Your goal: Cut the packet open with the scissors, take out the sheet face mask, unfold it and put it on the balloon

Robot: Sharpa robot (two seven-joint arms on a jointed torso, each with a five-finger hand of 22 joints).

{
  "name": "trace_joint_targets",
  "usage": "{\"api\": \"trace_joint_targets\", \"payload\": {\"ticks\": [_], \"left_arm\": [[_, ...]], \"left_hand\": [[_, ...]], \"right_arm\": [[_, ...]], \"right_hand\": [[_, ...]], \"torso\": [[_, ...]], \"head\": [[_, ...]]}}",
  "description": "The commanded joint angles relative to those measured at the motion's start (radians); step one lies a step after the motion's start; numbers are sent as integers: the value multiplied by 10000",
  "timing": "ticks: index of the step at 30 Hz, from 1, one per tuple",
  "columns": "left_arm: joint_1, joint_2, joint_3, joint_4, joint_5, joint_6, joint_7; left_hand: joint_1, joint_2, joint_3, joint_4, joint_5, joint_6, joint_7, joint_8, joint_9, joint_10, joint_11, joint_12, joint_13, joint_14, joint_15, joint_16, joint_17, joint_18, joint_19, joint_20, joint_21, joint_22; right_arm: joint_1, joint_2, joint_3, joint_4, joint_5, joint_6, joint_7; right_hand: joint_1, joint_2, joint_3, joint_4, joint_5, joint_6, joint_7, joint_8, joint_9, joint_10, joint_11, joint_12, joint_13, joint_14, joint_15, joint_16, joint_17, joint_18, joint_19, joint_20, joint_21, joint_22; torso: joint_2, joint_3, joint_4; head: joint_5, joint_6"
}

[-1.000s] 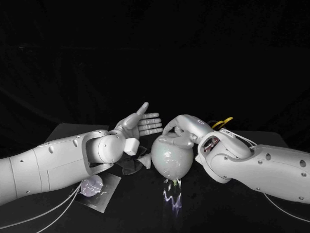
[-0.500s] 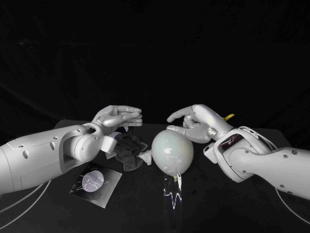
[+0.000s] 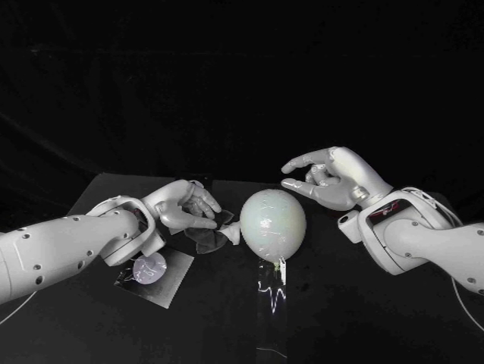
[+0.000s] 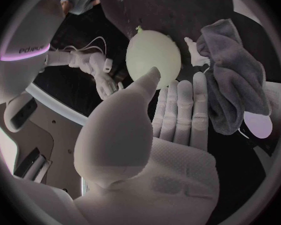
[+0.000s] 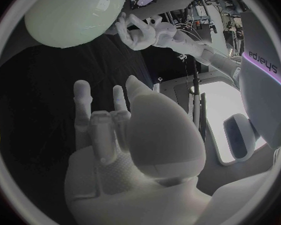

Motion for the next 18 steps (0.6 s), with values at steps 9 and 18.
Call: {"api": "trace_joint_targets", "payload": {"ticks": [9,18], "left_arm": [[-246,738,-10,-615,-4249,-952,-1241],[-273,1029,15,-633,-4510,-1080,-2084]], "left_hand": [[-88,216,-361,296,-44,-290,-240,908,282,-1556,-349,4409,3068,2751,-348,3799,3476,9,-147,-335,3931,3041],[-219,242,-239,753,-43,-62,-373,1045,114,-323,-542,8035,6056,5937,-599,5418,7187,-998,3620,-640,7933,8691]], "right_arm": [[-20,-61,1,-3,149,114,212],[-31,-69,-1,-7,150,148,112]], "right_hand": [[95,9,96,5,102,11,22,-69,-17,781,82,-3,2198,694,74,37,1989,125,-35,14,-51,22],[105,9,120,3,141,12,26,-77,-22,797,83,34,2225,720,76,58,2036,114,10,16,6,52]], "torso": [[14,11,-33],[0,11,-32]], "head": [[82,-178],[37,-242]]}}
